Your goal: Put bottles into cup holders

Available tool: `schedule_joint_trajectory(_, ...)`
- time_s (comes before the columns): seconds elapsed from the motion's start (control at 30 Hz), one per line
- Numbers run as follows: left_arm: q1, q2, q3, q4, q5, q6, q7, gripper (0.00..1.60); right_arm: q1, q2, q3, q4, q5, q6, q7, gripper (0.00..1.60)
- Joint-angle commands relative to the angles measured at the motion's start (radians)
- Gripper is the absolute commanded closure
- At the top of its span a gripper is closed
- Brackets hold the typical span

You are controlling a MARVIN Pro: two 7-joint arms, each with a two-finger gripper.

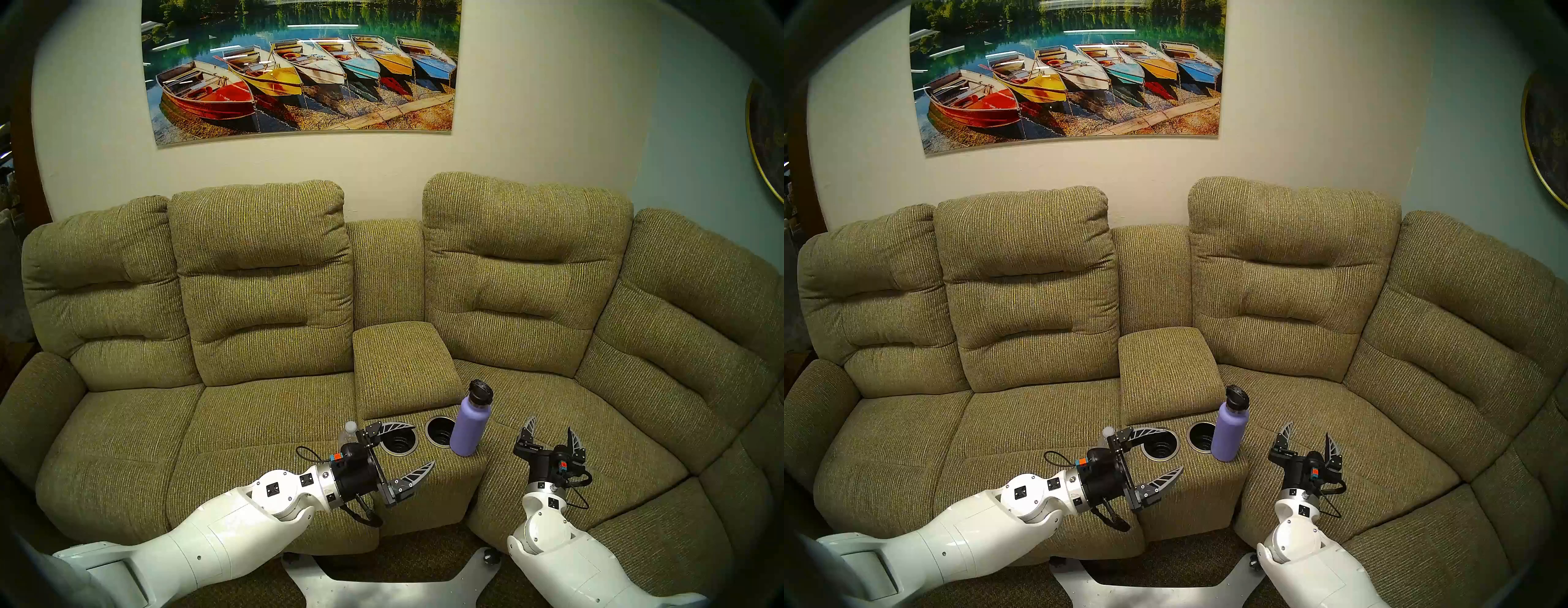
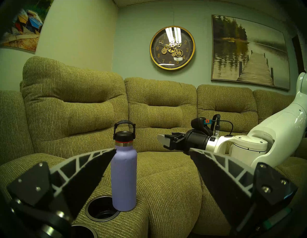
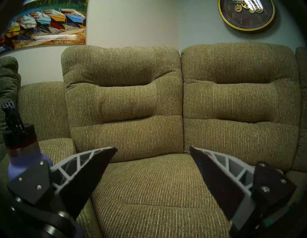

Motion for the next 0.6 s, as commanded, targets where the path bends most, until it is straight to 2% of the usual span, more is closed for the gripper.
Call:
schedule_joint_trajectory(0.0, 0.000, -0.001, 0.000, -0.010, 0.000, -0.001, 0.000, 0.00, -0.024, -0.007, -0.009, -0.062, 0.003, 0.013, -0.004, 0.00)
schedule_joint_trajectory(0.13, -0.001, -0.001, 0.000, -0.009, -0.001, -0.001, -0.001, 0.00, -0.047, -0.027, -0.027, -0.110, -0.023, 0.021, -0.027, 0.00)
schedule_joint_trajectory(0.33, -0.001, -0.001, 0.000, -0.008, -0.001, -0.001, -0.001, 0.00, -0.050, -0.077, -0.063, -0.136, -0.047, 0.040, -0.061, 0.00)
schedule_joint_trajectory(0.57, -0.001, -0.001, 0.000, -0.008, -0.001, -0.001, -0.001, 0.00, -0.025, -0.124, -0.111, -0.112, -0.111, 0.042, -0.092, 0.00)
